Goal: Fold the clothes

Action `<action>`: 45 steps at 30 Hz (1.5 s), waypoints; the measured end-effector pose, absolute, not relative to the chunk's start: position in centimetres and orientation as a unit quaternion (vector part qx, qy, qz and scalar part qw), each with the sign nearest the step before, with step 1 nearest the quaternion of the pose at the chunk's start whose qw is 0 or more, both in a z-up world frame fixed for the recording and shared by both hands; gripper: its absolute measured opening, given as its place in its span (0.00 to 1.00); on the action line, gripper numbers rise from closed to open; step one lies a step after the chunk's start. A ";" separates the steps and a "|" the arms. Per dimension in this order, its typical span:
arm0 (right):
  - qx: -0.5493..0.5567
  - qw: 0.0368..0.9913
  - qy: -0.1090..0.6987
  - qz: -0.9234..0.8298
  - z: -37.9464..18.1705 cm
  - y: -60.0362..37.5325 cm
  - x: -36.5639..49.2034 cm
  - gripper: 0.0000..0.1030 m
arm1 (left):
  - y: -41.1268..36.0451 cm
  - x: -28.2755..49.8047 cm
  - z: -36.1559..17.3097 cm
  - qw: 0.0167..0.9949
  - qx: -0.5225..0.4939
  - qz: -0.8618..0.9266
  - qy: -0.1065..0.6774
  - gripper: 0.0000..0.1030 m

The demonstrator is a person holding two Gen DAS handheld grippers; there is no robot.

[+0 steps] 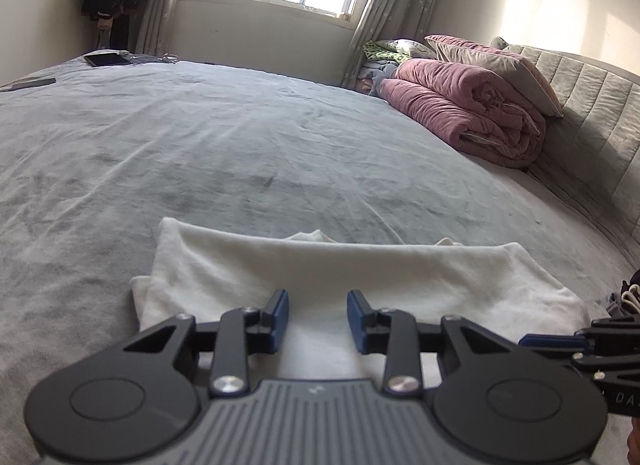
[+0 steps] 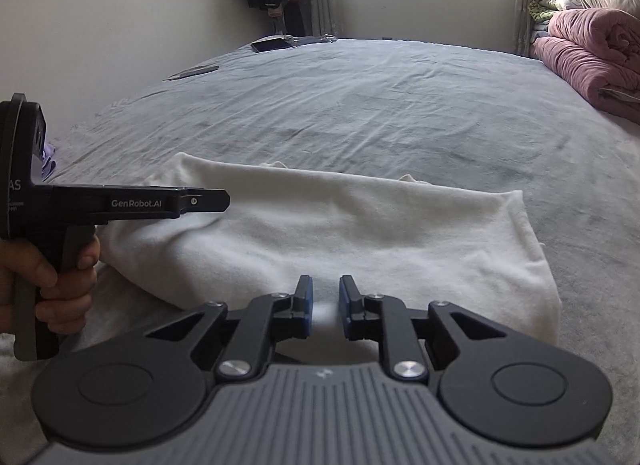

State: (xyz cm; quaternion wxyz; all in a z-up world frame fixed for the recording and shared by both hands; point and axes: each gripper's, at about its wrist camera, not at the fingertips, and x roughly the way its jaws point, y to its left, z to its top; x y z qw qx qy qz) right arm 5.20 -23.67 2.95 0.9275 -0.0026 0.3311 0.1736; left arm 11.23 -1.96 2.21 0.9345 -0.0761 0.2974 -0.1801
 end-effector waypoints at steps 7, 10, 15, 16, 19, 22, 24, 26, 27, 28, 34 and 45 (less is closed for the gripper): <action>-0.002 0.927 0.334 0.172 1.7 -23.7 5.6 0.19 | -1.9 11.0 2.7 0.936 -0.081 -0.176 0.294 0.33; 0.003 0.932 0.326 0.161 1.5 -24.0 6.0 0.17 | -2.1 10.1 3.6 0.936 -0.078 -0.194 0.282 0.33; 0.026 0.933 0.329 0.142 1.2 -24.9 6.9 0.17 | -3.6 7.7 4.0 0.928 -0.060 -0.244 0.273 0.33; 0.027 0.933 0.329 0.141 1.2 -24.9 6.9 0.17 | -4.1 7.2 3.7 0.926 -0.051 -0.252 0.276 0.33; 0.022 0.935 0.328 0.137 1.2 -24.7 6.8 0.17 | -5.5 6.2 2.8 0.923 -0.020 -0.265 0.279 0.33; 0.026 0.935 0.328 0.134 1.3 -24.7 6.7 0.17 | -6.4 5.6 2.0 0.927 0.011 -0.257 0.273 0.33; 0.026 0.936 0.327 0.131 1.7 -24.7 6.4 0.18 | -6.2 6.0 1.7 0.927 0.009 -0.251 0.278 0.33; 0.020 0.935 0.324 0.140 2.1 -24.4 5.9 0.24 | -6.1 6.2 1.6 0.927 0.008 -0.248 0.281 0.34; 0.016 0.935 0.323 0.144 2.3 -24.2 5.6 0.26 | -6.3 6.1 1.5 0.928 0.014 -0.247 0.279 0.34; 0.009 0.934 0.322 0.156 2.4 -23.9 5.3 0.27 | -6.5 6.0 1.5 0.928 0.021 -0.246 0.278 0.34; -0.055 0.923 0.320 0.204 1.7 -21.6 4.2 0.28 | -6.5 6.0 1.4 0.929 0.023 -0.245 0.278 0.34; -0.095 0.922 0.313 0.209 0.8 -20.9 4.0 0.26 | -5.6 6.3 1.7 0.929 0.010 -0.238 0.283 0.34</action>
